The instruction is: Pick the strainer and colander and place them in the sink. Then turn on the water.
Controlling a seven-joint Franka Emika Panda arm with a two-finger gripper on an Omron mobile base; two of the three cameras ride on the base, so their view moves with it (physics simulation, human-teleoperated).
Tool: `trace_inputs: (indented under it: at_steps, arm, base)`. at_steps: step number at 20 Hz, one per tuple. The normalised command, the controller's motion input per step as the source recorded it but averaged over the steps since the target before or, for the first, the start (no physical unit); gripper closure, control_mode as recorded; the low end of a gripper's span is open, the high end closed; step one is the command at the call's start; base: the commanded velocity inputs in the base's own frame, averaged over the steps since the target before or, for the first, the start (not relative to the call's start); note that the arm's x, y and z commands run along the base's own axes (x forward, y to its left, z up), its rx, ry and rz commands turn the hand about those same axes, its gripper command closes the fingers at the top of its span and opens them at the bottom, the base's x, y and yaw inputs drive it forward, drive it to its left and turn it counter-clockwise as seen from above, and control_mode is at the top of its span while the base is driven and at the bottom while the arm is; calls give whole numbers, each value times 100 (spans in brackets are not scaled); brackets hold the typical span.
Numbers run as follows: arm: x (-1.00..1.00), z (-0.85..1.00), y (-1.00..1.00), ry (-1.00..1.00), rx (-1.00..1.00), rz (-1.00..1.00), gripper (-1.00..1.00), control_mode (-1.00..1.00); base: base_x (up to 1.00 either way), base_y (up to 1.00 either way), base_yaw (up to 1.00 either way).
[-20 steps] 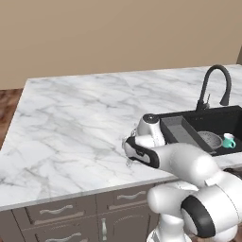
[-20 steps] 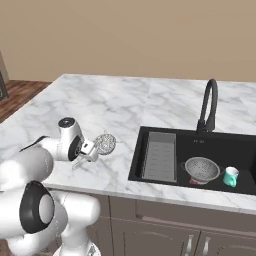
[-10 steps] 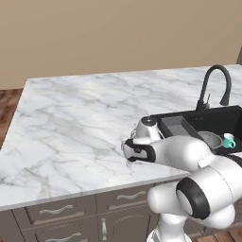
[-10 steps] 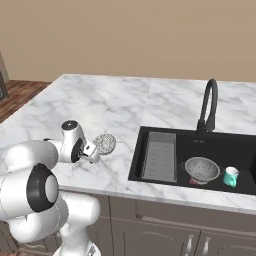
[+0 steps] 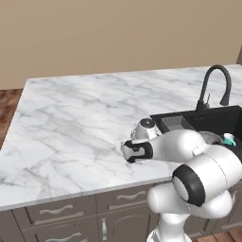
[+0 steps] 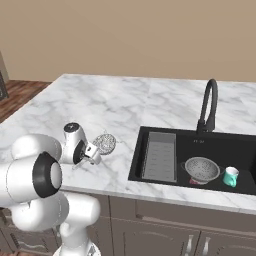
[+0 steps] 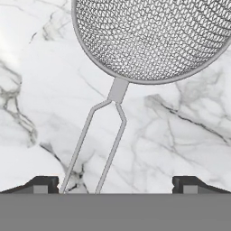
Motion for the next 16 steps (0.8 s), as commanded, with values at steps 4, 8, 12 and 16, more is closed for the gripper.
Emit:
trace_inputs:
  at_steps: [4,8,12,16]
  arm:
    - [13,-13,0,0,0,0,-100,-100]
    - [15,-14,0,0,0,0,-100,-100]
    - [21,-13,0,0,0,0,-100,-100]
    - [25,-13,7,0,0,0,-100,-100]
  base:
    - [0,0,0]
    - [0,0,0]
    - [0,0,0]
    - [0,0,0]
